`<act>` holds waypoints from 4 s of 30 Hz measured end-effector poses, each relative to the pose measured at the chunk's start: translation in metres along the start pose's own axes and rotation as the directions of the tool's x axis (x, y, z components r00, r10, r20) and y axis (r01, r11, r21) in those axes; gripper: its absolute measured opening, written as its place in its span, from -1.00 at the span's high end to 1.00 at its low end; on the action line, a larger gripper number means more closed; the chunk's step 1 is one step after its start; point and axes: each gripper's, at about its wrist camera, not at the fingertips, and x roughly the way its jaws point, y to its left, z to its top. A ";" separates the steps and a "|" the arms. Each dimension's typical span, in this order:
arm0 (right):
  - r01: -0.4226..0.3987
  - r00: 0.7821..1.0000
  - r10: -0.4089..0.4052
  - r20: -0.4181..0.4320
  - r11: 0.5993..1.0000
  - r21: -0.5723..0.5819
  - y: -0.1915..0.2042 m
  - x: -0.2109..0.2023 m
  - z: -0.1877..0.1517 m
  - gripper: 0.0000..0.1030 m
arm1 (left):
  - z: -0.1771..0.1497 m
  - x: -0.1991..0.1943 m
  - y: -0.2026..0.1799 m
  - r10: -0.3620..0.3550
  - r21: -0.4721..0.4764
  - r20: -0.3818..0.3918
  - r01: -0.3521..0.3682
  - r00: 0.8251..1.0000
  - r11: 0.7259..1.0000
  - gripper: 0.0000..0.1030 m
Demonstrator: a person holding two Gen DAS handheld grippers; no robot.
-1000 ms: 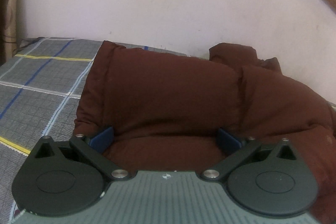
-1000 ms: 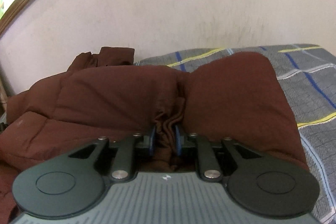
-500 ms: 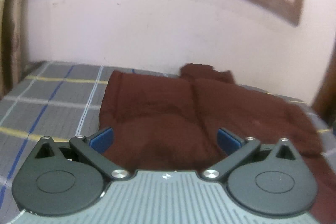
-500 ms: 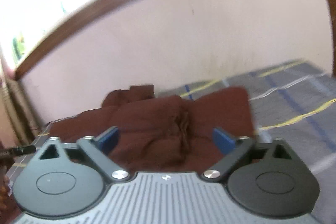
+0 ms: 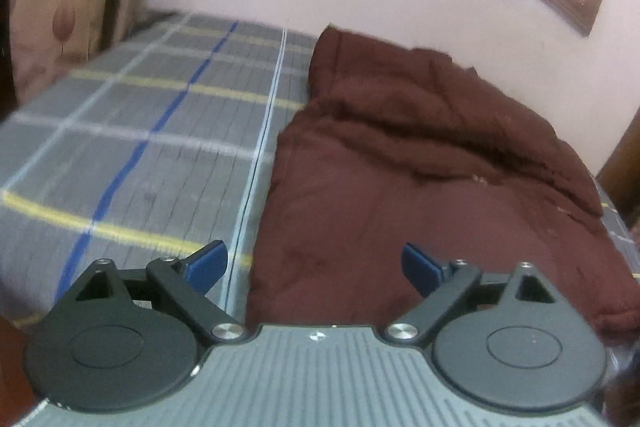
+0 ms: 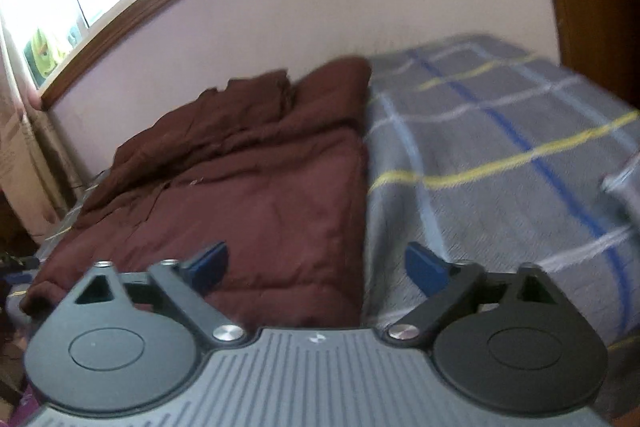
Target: Fold large clothes
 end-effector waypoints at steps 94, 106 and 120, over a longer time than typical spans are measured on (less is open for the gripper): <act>-0.268 0.960 0.156 0.232 0.748 0.608 -0.045 0.204 0.139 0.68 | 0.148 0.106 -0.044 0.097 -0.166 0.465 -0.021 0.880 0.986 -1.00; -0.087 0.958 0.135 0.252 0.978 -0.191 0.103 0.106 0.144 0.39 | 0.127 0.069 -0.113 -0.220 0.186 0.301 0.169 0.928 0.968 0.49; -0.154 0.924 0.246 0.293 0.941 -0.302 0.131 0.091 0.133 0.42 | 0.160 0.155 -0.121 -0.132 0.230 0.227 0.079 0.965 0.970 0.33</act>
